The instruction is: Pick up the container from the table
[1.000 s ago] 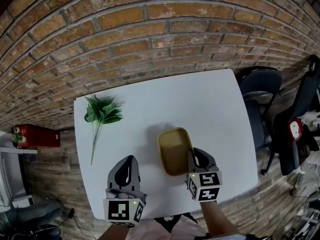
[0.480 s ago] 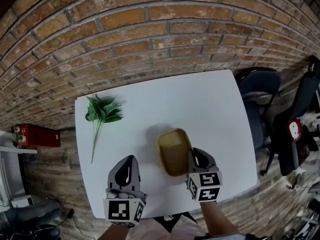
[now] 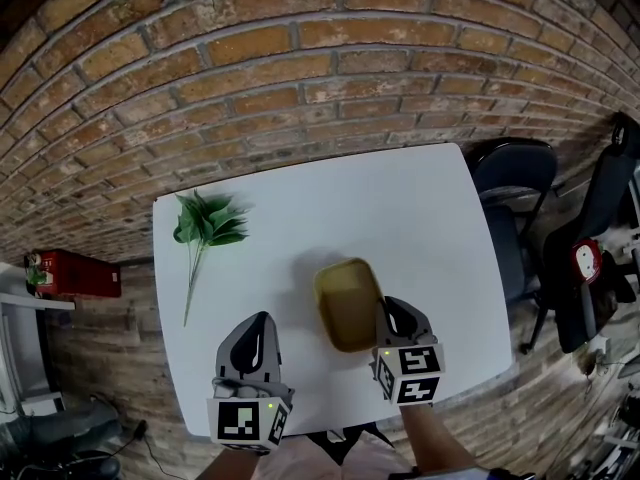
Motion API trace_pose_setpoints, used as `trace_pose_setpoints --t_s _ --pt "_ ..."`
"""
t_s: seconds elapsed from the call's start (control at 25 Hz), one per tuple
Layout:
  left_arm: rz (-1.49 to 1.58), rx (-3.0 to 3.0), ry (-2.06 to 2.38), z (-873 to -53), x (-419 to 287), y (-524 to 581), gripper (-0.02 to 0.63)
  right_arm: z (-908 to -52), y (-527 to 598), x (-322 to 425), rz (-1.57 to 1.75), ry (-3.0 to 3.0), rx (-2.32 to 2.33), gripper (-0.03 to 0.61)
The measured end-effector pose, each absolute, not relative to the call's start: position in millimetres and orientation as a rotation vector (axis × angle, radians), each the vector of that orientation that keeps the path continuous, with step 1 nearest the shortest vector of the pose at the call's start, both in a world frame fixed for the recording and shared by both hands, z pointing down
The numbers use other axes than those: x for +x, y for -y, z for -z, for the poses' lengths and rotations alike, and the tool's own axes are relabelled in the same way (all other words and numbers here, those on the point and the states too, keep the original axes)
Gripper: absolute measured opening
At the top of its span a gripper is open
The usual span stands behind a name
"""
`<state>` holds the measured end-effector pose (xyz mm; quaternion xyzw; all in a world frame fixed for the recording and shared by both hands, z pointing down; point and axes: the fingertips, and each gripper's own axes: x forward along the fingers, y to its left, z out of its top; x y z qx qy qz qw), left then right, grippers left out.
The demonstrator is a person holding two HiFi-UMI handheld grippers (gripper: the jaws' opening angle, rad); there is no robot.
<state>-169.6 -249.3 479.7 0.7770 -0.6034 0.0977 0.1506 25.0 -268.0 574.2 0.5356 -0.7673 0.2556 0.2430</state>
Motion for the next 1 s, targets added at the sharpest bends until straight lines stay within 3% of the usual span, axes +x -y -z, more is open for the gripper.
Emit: trace_pose_setpoints --t_s 1.0 --pt "-0.195 2.296 1.794 -433.4 -145.7 221.4 0.008 -500.6 253.0 37.8 -0.595 2.246 1.510 0.026"
